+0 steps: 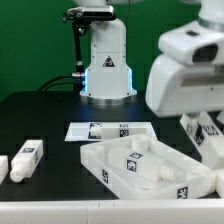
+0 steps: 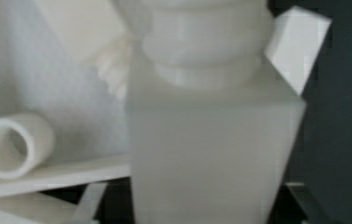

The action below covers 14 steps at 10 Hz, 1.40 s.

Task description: Assemble desk

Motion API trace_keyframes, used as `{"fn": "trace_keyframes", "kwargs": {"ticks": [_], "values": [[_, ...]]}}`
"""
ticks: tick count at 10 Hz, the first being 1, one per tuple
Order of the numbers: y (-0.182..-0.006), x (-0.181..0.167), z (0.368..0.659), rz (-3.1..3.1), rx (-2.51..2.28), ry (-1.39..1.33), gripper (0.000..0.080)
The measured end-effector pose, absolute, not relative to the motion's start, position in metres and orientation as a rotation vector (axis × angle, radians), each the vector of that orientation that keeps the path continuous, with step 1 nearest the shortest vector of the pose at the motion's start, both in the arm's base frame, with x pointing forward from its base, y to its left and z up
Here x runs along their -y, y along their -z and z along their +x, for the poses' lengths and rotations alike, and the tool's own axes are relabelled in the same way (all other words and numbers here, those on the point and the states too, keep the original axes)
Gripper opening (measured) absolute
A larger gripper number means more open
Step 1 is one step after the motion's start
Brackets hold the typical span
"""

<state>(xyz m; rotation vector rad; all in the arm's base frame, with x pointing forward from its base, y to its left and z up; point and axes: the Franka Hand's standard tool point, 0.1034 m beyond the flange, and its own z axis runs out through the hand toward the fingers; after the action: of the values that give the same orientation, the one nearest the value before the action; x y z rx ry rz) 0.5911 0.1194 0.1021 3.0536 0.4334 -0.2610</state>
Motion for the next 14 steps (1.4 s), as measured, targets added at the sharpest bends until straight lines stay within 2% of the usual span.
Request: {"fn": "trace_keyframes", "kwargs": {"ticks": [4,5,6,7,8,11,12,14], "values": [[-0.103,-0.121,0.588,3.054,-0.389,0.259,0.0290],[-0.113,-0.122,0.572,3.057,-0.322,0.245,0.0290],[-0.125,-0.119,0.544,3.063,-0.233,0.217,0.0290],[-0.126,-0.117,0.519,3.065,-0.139,0.204,0.0290],[-0.124,-0.117,0.502,3.062,-0.094,0.212,0.0290],[-0.121,-0.118,0.506,3.065,-0.077,0.204,0.0290],[-0.114,-0.123,0.498,3.063,0.070,0.186,0.0290],[-0.094,-0.121,0.455,3.099,0.257,0.196,0.0290]]}}
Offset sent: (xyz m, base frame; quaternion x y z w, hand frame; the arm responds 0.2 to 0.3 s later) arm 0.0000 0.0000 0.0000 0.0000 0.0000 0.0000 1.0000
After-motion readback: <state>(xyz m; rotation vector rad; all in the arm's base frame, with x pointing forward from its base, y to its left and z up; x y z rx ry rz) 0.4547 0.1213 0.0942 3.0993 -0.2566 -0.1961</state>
